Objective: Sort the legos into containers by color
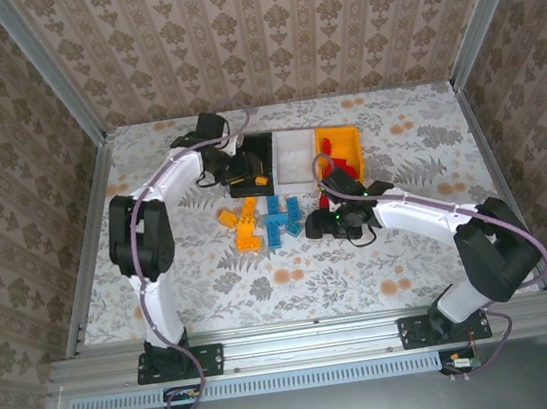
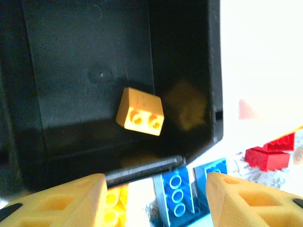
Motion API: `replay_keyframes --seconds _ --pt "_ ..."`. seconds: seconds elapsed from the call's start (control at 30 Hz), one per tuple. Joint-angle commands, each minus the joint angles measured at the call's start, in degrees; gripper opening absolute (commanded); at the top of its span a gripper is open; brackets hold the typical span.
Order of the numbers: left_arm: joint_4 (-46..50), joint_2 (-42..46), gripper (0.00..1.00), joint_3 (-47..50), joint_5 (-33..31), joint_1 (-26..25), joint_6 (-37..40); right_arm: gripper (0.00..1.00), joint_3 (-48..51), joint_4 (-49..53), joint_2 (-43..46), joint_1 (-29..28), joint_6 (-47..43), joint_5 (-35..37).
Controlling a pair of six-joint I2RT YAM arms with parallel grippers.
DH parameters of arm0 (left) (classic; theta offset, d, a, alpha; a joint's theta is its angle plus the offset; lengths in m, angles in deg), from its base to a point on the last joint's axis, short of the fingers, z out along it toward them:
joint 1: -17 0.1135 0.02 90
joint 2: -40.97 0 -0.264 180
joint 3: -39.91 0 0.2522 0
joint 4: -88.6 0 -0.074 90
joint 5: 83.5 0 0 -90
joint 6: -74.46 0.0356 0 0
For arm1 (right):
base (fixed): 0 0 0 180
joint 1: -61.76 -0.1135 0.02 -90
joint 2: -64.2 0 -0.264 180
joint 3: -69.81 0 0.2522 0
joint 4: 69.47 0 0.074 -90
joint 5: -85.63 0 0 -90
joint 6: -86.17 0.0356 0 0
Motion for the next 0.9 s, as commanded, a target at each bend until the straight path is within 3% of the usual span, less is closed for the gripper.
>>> replay_keyframes --seconds 0.0,0.4,0.87 --pt "-1.09 8.3 0.6 5.13 -0.49 -0.17 0.22 0.75 -4.19 1.28 -2.94 -2.15 -0.6 2.25" --pt "-8.82 29.03 0.64 30.23 1.52 1.88 -4.77 0.73 -20.67 11.7 -17.74 -6.22 -13.42 5.42" --pt "-12.2 38.33 0.66 41.53 5.3 7.41 -7.42 0.66 -26.56 14.85 -24.09 -6.66 -17.99 8.12"
